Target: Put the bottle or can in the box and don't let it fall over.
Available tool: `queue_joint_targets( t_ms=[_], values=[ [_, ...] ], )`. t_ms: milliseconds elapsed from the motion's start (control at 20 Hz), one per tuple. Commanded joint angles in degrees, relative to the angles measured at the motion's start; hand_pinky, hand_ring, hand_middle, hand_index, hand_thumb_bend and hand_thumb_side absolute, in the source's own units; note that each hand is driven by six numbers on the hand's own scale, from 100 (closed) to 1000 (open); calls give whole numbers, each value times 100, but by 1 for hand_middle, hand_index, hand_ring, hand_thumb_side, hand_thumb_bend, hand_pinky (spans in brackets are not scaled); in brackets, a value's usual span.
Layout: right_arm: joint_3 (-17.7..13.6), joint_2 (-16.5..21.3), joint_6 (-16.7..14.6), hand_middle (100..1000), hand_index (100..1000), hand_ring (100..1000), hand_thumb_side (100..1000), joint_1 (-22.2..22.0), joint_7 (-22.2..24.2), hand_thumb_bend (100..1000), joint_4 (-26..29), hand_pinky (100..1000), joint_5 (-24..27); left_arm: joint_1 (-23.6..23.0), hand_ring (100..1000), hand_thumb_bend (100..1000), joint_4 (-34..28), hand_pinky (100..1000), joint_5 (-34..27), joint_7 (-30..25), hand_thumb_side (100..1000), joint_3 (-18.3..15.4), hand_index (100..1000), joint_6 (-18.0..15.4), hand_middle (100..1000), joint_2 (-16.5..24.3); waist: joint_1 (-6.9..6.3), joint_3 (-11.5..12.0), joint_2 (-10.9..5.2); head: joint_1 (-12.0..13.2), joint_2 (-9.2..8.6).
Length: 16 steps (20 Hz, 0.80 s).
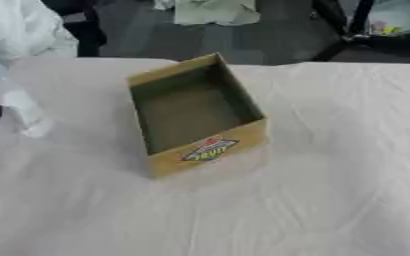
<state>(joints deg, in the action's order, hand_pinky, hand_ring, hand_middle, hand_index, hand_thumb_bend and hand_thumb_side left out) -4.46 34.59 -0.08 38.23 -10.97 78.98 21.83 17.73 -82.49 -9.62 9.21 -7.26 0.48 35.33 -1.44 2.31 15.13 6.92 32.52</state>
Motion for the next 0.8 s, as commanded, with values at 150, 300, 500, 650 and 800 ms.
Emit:
queue_joint_targets(
  t_ms=[150,300,500,650,800],
  values=[
    [-22,214,-7,798,848,752,780,97,14,100,124,877,-25,101,1000,497,1,1000,49,72,510,-55,898,20,960,155,0,-10,-34,21,-143],
    [-25,220,-9,798,848,752,782,102,11,100,129,877,-31,136,1000,494,22,1000,56,97,514,-57,900,42,962,158,13,-14,11,22,-249],
    [-33,225,-12,796,848,749,784,102,0,100,131,877,-33,185,1000,492,60,1000,50,128,518,-59,902,60,965,164,40,-18,58,15,-331],
    [-37,231,-15,795,848,749,785,107,-5,100,134,877,-34,207,1000,494,81,1000,64,152,519,-58,904,67,966,168,59,-16,88,10,-347],
    [-34,233,-16,795,848,748,786,116,-4,100,137,877,-35,239,1000,502,93,1000,71,167,522,-60,905,73,968,174,76,-9,113,6,-361]
  ],
)
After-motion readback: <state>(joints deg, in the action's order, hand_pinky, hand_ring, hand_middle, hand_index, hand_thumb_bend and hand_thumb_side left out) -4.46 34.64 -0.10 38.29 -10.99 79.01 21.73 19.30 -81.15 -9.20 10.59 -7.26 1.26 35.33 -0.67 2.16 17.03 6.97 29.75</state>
